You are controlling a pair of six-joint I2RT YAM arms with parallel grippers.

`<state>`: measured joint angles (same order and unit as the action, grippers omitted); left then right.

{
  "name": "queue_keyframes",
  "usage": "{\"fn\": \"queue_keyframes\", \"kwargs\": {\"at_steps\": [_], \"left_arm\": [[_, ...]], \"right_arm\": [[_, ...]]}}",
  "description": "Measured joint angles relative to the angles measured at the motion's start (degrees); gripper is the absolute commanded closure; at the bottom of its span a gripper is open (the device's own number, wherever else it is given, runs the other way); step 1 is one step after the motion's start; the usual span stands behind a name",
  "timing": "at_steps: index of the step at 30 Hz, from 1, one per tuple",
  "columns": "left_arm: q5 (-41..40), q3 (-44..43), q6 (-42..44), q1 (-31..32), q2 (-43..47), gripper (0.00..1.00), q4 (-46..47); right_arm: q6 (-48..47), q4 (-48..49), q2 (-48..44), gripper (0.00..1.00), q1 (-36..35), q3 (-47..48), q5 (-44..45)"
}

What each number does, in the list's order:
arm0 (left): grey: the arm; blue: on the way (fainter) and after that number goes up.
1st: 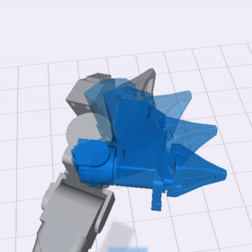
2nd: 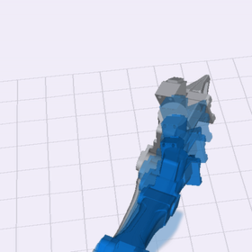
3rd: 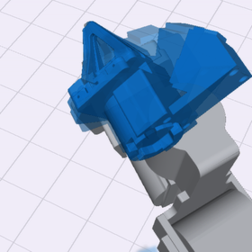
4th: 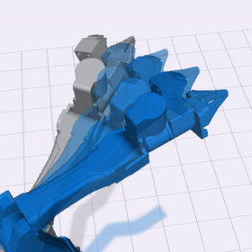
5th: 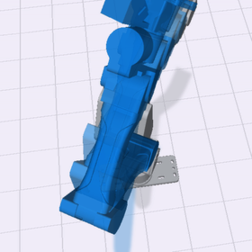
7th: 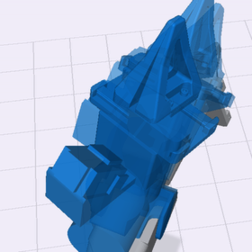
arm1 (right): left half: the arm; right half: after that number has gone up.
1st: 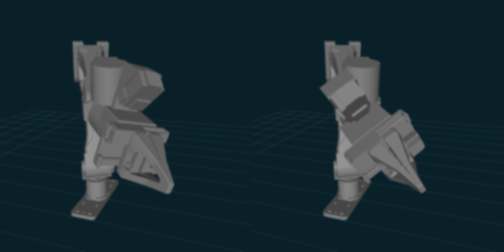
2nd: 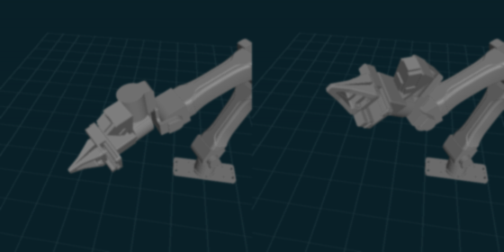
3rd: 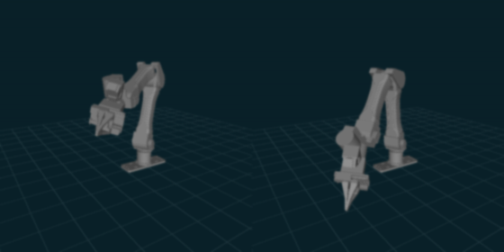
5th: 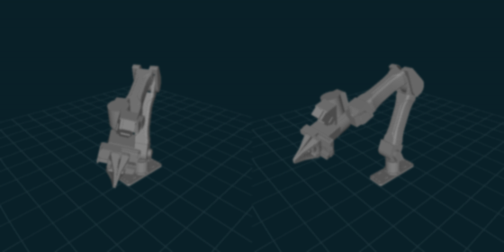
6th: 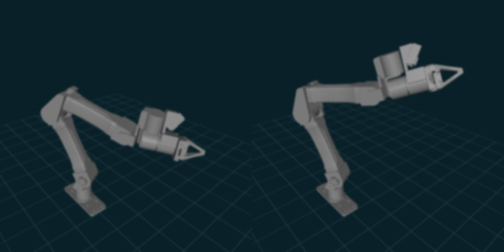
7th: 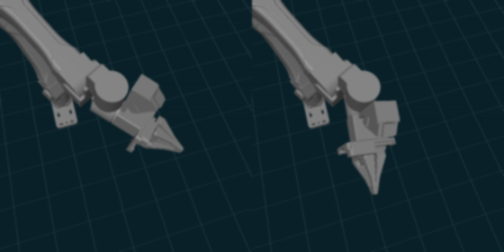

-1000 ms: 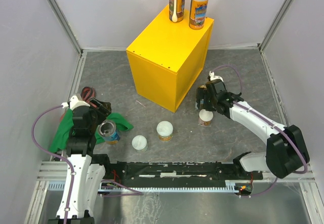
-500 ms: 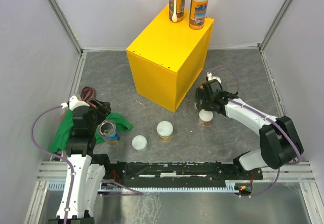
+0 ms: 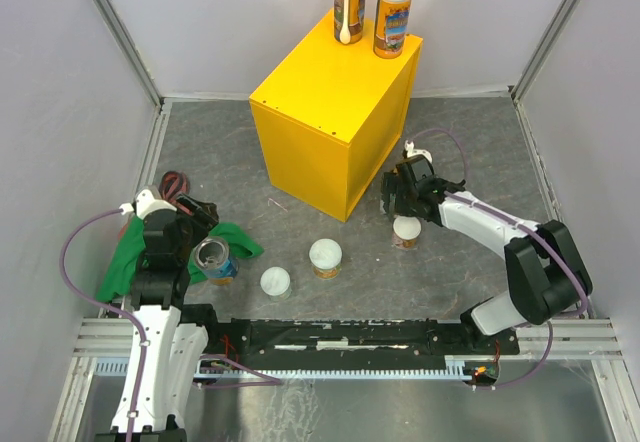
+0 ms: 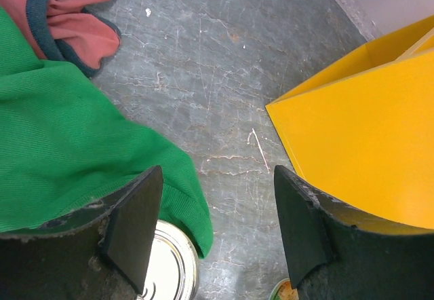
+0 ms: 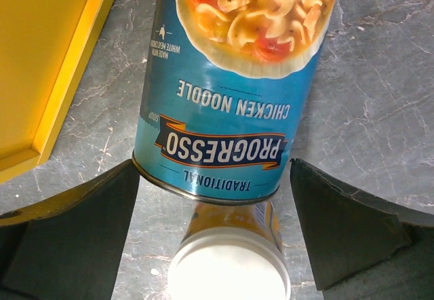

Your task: Place and organize the canned foods onto the counter

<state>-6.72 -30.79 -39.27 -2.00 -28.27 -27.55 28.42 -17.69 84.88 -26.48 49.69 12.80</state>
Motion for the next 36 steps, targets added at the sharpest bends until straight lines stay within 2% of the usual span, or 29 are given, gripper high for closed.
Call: {"fn": "queue_keyframes", "kwargs": {"at_steps": [17, 30, 34, 36], "left_arm": [[-0.7, 0.0, 0.1, 0.0, 0.5, 0.27, -0.2], [-0.7, 0.0, 0.2, 0.0, 0.7, 0.26, -0.2], [-0.7, 0.0, 0.2, 0.0, 0.9, 0.26, -0.2], [-0.7, 0.0, 0.2, 0.0, 0.9, 0.26, -0.2]], "right_arm": [[4.2, 0.2, 1.4, 0.01, 0.0, 2.2, -0.4], [9.5, -1.2, 5.9, 0.00, 0.0, 5.5, 1.5], [10.0, -1.3, 6.4, 0.09, 0.0, 5.7, 1.9], [10.3, -1.3, 6.4, 0.18, 0.0, 5.7, 2.0]]}}
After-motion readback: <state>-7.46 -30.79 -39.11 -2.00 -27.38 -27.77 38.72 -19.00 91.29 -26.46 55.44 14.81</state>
